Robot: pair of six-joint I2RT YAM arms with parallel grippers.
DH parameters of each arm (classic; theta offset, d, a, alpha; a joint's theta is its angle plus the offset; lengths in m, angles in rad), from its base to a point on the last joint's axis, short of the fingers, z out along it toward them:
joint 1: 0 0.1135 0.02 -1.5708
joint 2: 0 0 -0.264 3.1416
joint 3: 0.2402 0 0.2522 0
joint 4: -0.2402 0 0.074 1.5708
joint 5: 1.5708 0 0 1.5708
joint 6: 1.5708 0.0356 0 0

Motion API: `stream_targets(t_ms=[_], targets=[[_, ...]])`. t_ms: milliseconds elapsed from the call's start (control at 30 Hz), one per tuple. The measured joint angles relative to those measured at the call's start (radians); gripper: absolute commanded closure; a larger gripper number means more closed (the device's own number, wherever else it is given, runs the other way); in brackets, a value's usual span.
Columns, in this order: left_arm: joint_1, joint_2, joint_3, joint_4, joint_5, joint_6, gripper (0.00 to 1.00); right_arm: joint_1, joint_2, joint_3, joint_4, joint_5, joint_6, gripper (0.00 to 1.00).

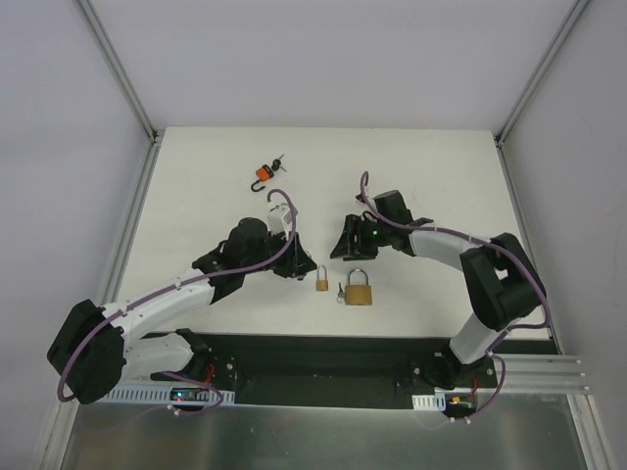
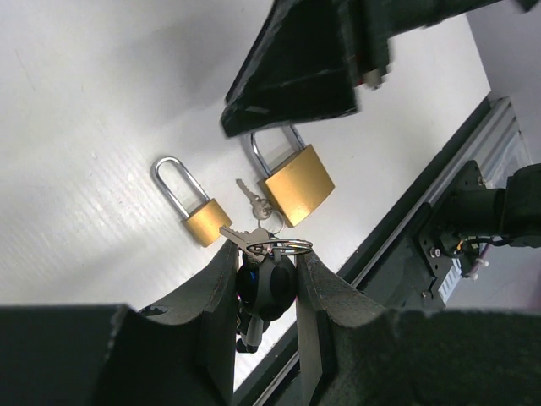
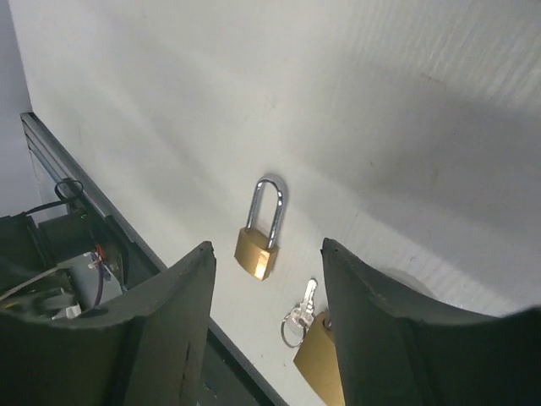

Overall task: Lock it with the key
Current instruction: Place the key at the center of the board.

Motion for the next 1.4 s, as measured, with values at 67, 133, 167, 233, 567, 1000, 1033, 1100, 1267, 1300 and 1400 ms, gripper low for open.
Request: stream_targets(t_ms=[67, 133, 167, 233, 567, 1000, 1033, 1100, 1267, 1300, 1400], targets=[[0.0, 0.032, 0.0, 0.0, -0.001, -0.01, 1.0, -0.012, -0.047, 0.014, -0.037, 0.002, -0.014, 0.39], [0.0, 0.067, 0.0, 0.0, 0.0, -0.019, 1.0, -0.027, -0.098, 0.039, -0.075, 0.004, -0.031, 0.36], [0.0, 0.083, 0.0, 0.0, 0.0, -0.022, 1.0, -0.034, -0.124, 0.051, -0.091, 0.005, -0.039, 0.33], [0.0, 0.125, 0.0, 0.0, 0.003, -0.03, 1.0, -0.048, -0.173, 0.069, -0.118, 0.005, -0.052, 0.28], [0.0, 0.349, 0.038, 0.0, 0.025, -0.072, 1.0, -0.078, -0.303, 0.092, -0.249, 0.017, -0.101, 0.14], [0.0, 0.44, 0.118, -0.04, -0.043, -0.121, 0.63, -0.08, -0.32, 0.079, -0.303, 0.023, -0.132, 0.13], [0.0, 0.441, 0.125, -0.049, -0.05, -0.119, 0.57, -0.08, -0.32, 0.077, -0.304, 0.023, -0.132, 0.13], [0.0, 0.444, 0.14, -0.068, -0.058, -0.12, 0.52, -0.08, -0.32, 0.073, -0.308, 0.023, -0.135, 0.13], [0.0, 0.444, 0.158, -0.111, -0.08, -0.123, 0.43, -0.08, -0.32, 0.072, -0.314, 0.024, -0.139, 0.13], [0.0, 0.444, 0.158, -0.12, -0.084, -0.124, 0.42, -0.08, -0.32, 0.072, -0.315, 0.024, -0.139, 0.13], [0.0, 0.439, 0.158, -0.14, -0.106, -0.124, 0.37, -0.08, -0.32, 0.072, -0.317, 0.024, -0.141, 0.12]])
